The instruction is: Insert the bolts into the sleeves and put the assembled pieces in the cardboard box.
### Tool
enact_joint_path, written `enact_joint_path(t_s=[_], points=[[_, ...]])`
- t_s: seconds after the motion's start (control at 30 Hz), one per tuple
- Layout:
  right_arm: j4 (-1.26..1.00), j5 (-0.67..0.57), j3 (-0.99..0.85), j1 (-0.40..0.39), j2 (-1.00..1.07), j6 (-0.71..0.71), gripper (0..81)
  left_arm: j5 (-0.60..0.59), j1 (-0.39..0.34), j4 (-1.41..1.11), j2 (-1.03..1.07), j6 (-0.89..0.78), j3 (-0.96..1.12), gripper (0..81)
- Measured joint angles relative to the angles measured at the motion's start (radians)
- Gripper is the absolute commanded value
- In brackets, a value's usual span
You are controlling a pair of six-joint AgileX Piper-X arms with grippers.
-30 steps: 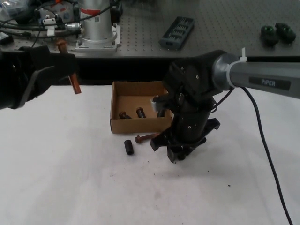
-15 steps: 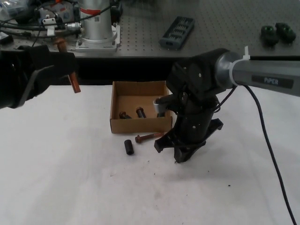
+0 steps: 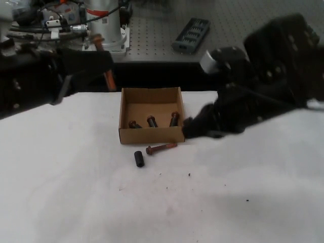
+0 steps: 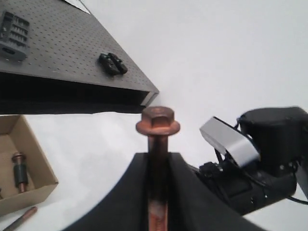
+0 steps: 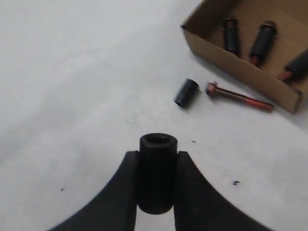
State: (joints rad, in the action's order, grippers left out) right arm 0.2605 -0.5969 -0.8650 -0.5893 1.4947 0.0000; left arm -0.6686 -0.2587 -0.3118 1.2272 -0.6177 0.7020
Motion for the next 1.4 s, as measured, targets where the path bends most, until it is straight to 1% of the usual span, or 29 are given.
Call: enact_joint_path(t_s=[0.17, 0.33, 0.47, 0.57, 0.7, 0.77, 0.9, 1.03, 1.17, 1.4], points=[[-0.198, -0.089, 0.147, -0.002, 0.001, 0.041, 3.7, -0.104, -0.03, -0.093, 0.083, -0.042, 0.0, 0.6], [-0.3, -0.134, 0.209, -0.002, 0.003, 0.067, 3.7, -0.262, -0.101, -0.112, 0.129, -0.064, 0.0, 0.6], [-0.352, -0.159, 0.225, -0.002, 0.003, 0.075, 3.7, -0.323, -0.148, -0.116, 0.155, -0.064, 0.0, 0.6], [-0.373, -0.171, 0.225, -0.002, 0.003, 0.074, 3.7, -0.333, -0.155, -0.116, 0.169, -0.064, 0.0, 0.6], [-0.407, -0.198, 0.225, -0.002, 0.003, 0.105, 3.7, -0.394, -0.156, -0.117, 0.208, -0.064, 0.0, 0.6], [-0.453, -0.224, 0.225, -0.002, 0.003, 0.143, 3.7, -0.401, -0.156, -0.117, 0.218, -0.064, 0.0, 0.6], [-0.475, -0.234, 0.225, -0.002, 0.003, 0.161, 3.7, -0.405, -0.157, -0.117, 0.229, -0.046, -0.001, 0.6], [-0.482, -0.259, 0.225, -0.002, 0.003, 0.18, 3.7, -0.359, -0.157, -0.117, 0.232, 0.017, -0.003, 0.6], [-0.482, -0.285, 0.225, -0.002, 0.003, 0.191, 3.7, -0.289, -0.157, -0.117, 0.232, 0.093, -0.003, 0.6], [-0.49, -0.311, 0.225, -0.002, 0.003, 0.2, 3.7, -0.244, -0.157, -0.117, 0.232, 0.139, -0.003, 0.6]])
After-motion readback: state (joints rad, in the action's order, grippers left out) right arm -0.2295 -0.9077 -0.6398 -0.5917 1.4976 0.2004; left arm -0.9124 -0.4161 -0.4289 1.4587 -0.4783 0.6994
